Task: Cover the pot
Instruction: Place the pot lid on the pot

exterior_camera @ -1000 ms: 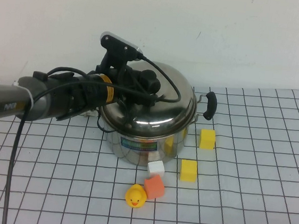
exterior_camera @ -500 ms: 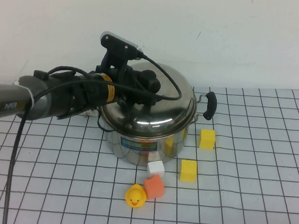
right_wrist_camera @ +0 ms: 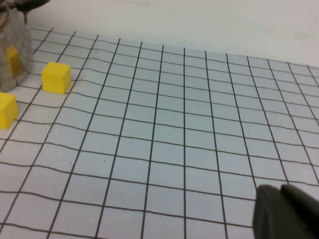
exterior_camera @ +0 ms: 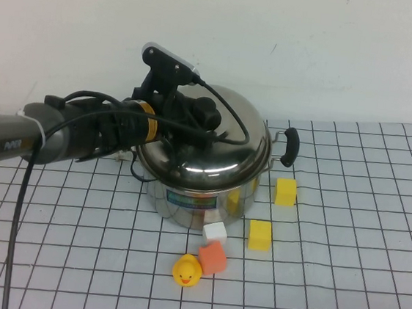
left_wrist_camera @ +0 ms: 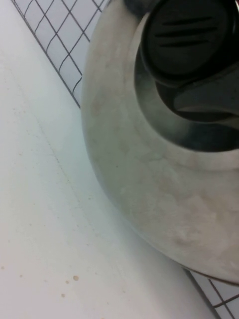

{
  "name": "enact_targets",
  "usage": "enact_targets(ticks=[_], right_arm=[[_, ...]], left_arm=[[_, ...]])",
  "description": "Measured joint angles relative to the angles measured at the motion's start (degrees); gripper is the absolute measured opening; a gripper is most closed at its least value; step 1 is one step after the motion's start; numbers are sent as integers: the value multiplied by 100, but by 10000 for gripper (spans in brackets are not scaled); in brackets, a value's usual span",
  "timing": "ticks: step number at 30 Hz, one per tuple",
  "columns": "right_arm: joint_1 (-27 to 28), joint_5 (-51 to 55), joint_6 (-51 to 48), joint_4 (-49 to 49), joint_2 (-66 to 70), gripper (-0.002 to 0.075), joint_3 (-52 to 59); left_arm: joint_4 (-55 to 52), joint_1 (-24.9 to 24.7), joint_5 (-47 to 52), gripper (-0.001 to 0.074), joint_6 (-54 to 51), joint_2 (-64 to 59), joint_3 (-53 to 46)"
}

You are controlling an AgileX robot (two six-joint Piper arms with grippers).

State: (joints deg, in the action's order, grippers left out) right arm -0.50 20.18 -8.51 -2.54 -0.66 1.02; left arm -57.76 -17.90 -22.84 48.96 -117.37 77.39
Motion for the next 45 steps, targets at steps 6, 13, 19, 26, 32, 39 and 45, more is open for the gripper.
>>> enact_targets(ticks=[6,13,19,26,32,39,45], right_arm=[[0,0,0,0,0,9,0],[0,0,0,0,0,9,0],[0,0,0,0,0,9,0],[0,0,0,0,0,9,0],[0,0,0,0,0,9,0],[0,0,0,0,0,9,0],[0,0,0,0,0,9,0]], left_arm=[[-235,0,-58,331,64,0,13],[-310,0,-95,331,241,0,13],[-376,0,-91,331,450,0,52],[-1281,0,68,331,1574,0,279],[-2365,0,71,331,2497,8,406],[-2454,0,27,331,2547,-38,424],[-2275,0,27,331,2390,-41,433]])
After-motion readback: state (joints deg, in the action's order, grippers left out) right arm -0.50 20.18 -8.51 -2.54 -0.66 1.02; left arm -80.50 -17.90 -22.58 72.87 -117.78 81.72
